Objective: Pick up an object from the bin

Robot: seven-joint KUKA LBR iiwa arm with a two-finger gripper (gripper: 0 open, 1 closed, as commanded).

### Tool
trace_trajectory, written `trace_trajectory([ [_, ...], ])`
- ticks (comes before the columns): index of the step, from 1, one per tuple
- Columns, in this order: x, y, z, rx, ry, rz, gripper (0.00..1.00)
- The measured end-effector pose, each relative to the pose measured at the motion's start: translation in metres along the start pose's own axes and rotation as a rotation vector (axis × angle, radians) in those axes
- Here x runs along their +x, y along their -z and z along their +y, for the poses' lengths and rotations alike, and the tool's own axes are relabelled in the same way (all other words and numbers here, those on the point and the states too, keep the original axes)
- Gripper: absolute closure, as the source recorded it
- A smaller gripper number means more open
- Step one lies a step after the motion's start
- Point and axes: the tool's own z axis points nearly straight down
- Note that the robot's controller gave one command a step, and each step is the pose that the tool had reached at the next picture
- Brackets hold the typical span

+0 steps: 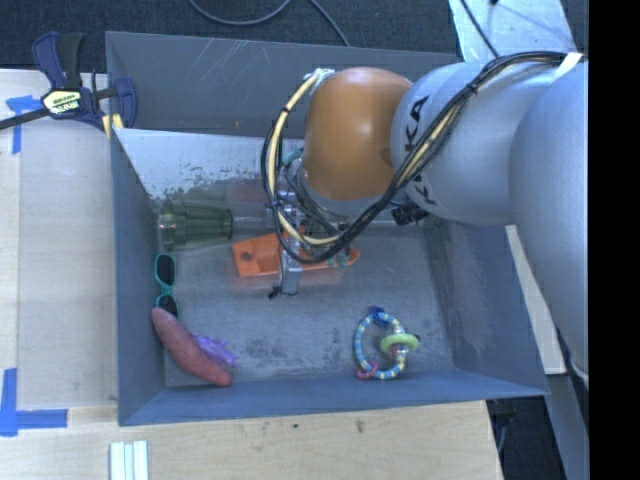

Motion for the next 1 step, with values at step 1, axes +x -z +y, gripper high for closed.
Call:
trace_trajectory([
  [1, -0.0198, -0.0228, -0.0183, 0.002, 0.061, 0.003, 0.00],
])
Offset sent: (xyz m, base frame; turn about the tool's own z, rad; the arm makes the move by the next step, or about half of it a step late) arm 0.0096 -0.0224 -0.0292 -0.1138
